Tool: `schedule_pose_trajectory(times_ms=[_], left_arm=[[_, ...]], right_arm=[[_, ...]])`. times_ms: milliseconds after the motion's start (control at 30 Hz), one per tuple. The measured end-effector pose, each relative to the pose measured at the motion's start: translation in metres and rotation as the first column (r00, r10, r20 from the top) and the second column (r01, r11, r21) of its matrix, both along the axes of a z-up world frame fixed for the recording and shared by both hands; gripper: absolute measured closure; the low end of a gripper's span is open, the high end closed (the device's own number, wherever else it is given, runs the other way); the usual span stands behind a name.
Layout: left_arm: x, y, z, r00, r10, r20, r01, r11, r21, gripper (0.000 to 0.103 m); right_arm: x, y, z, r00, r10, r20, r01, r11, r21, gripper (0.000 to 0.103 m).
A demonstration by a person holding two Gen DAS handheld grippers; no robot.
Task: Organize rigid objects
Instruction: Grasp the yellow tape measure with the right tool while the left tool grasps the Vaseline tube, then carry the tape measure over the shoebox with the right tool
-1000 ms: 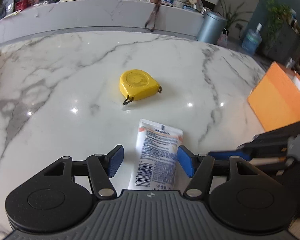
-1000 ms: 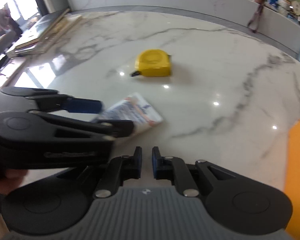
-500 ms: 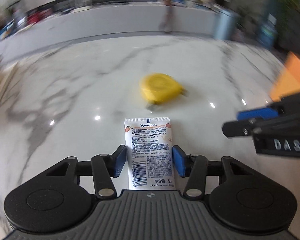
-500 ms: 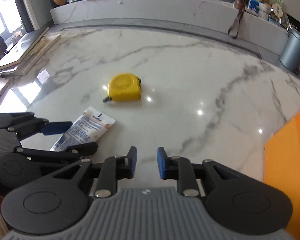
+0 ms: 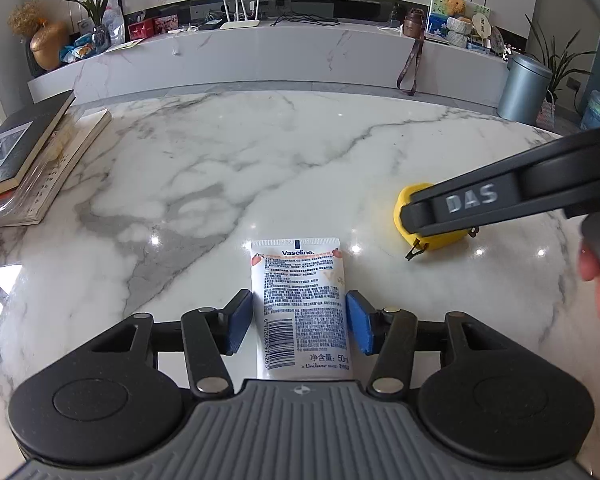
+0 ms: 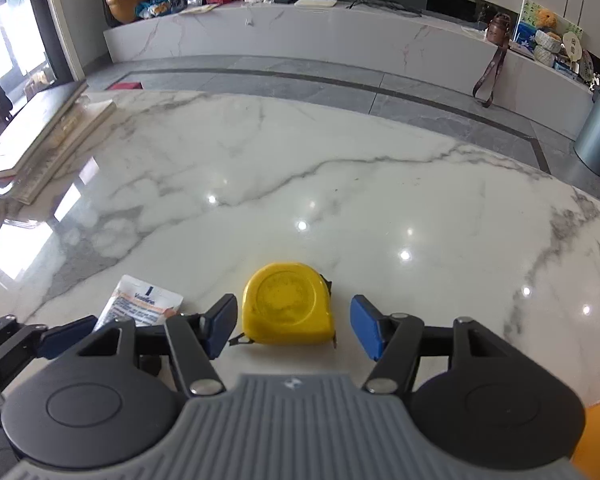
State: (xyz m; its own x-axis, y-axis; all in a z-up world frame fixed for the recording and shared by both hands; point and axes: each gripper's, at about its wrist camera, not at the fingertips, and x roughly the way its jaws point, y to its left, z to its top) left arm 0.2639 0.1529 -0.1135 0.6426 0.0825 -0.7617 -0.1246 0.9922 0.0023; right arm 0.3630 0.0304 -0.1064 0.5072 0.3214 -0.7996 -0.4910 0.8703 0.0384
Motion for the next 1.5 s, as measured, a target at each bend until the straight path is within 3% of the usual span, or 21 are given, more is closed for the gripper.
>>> schedule_pose_trajectory(times_ms=[167, 300, 467, 767, 933, 1067, 1133, 1267, 1367, 1433, 1467, 1500], left_arm=[[0.002, -0.001, -0.002, 1.000, -0.001, 0.011, 0.001, 1.000, 0.005, 0.031], [0.001, -0.002, -0.002, 1.000, -0.002, 0.015, 0.001, 1.000, 0.006, 0.031], [0.000, -0.004, -0.002, 1.000, -0.010, 0.021, 0.010, 1.000, 0.007, 0.045], [-0.016, -0.019, 0.000, 0.997, -0.072, 0.014, 0.071, 0.996, 0.058, 0.045], [-0.040, -0.045, 0.006, 0.988, -0.139, -0.062, 0.143, 0.988, 0.064, 0.046], [-0.057, -0.071, 0.010, 0.974, -0.201, -0.100, 0.215, 0.963, 0.162, 0.046], [-0.064, -0.073, 0.017, 0.978, -0.188, -0.092, 0.198, 0.972, 0.123, 0.047], [-0.085, -0.072, 0.042, 0.991, -0.126, -0.051, 0.124, 0.992, -0.038, 0.047], [-0.102, -0.078, 0.068, 0.995, -0.104, -0.009, 0.102, 0.982, -0.160, 0.048], [-0.109, -0.090, 0.087, 0.992, -0.125, 0.024, 0.127, 0.971, -0.203, 0.050], [-0.111, -0.099, 0.097, 0.988, -0.150, 0.047, 0.157, 0.966, -0.207, 0.101], [-0.111, -0.109, 0.106, 0.980, -0.190, 0.053, 0.197, 0.958, -0.208, 0.091]], right_arm=[[0.007, 0.001, -0.012, 0.999, -0.004, -0.038, 0.005, 1.000, 0.022, 0.047], [0.000, -0.003, -0.012, 1.000, 0.011, -0.029, -0.010, 1.000, 0.014, 0.048], [-0.022, -0.035, -0.012, 0.998, -0.025, -0.051, 0.026, 1.000, 0.015, 0.048], [-0.101, -0.106, -0.011, 0.986, -0.100, -0.131, 0.100, 0.995, -0.003, 0.047], [-0.138, -0.126, -0.010, 0.984, -0.107, -0.141, 0.108, 0.994, -0.005, 0.047], [-0.153, -0.144, -0.008, 0.970, -0.145, -0.196, 0.156, 0.987, 0.042, 0.048], [-0.160, -0.153, -0.005, 0.968, -0.157, -0.194, 0.173, 0.983, 0.064, 0.048], [-0.176, -0.173, 0.010, 0.968, -0.177, -0.177, 0.200, 0.973, 0.119, 0.048], [-0.189, -0.186, 0.034, 0.977, -0.166, -0.136, 0.189, 0.965, 0.179, 0.048], [-0.200, -0.198, 0.051, 0.983, -0.152, -0.107, 0.172, 0.963, 0.209, 0.048], [-0.205, -0.206, 0.058, 0.985, -0.145, -0.091, 0.162, 0.961, 0.223, 0.048], [-0.210, -0.214, 0.066, 0.987, -0.141, -0.073, 0.154, 0.960, 0.232, 0.048]])
